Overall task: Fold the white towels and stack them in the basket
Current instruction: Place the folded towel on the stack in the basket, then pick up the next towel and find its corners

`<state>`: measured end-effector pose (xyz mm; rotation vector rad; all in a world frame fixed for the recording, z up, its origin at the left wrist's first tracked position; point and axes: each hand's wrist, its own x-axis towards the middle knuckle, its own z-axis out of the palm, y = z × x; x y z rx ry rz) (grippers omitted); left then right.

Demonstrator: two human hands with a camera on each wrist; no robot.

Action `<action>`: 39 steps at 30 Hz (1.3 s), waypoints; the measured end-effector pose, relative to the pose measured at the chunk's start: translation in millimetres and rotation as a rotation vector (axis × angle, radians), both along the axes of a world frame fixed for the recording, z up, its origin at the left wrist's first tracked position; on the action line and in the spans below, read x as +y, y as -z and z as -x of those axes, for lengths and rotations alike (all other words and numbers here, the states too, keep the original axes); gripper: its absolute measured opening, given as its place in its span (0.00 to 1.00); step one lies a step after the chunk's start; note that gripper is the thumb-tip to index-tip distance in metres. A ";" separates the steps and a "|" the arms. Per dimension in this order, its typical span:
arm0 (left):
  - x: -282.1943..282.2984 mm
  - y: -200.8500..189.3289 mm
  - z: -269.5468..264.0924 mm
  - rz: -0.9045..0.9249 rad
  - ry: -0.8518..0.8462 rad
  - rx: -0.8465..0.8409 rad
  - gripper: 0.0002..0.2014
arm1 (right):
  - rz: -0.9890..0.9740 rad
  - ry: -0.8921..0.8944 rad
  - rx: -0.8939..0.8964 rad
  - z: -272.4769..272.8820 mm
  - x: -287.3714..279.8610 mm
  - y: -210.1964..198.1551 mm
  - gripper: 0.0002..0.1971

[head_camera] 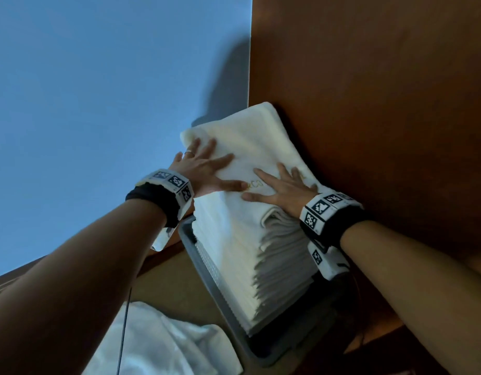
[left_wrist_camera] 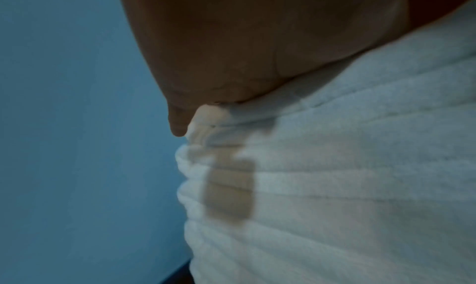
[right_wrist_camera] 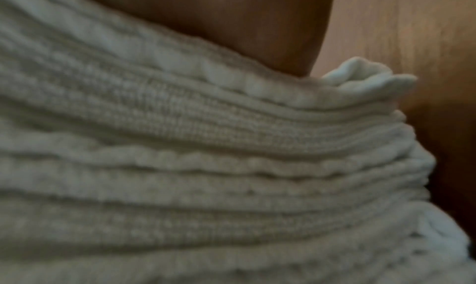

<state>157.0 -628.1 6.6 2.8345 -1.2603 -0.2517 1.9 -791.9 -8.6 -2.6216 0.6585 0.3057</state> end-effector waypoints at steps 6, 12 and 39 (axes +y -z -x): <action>-13.1 41.1 -6.2 0.070 -0.040 0.074 0.61 | 0.033 -0.009 -0.018 -6.6 -8.5 30.2 0.62; -4.8 31.9 3.3 0.106 -0.007 0.126 0.59 | 0.063 -0.036 0.003 1.9 -8.4 24.4 0.60; 459.7 106.8 110.0 -0.012 -0.380 0.346 0.22 | 0.193 -0.083 -0.533 55.6 325.4 95.1 0.11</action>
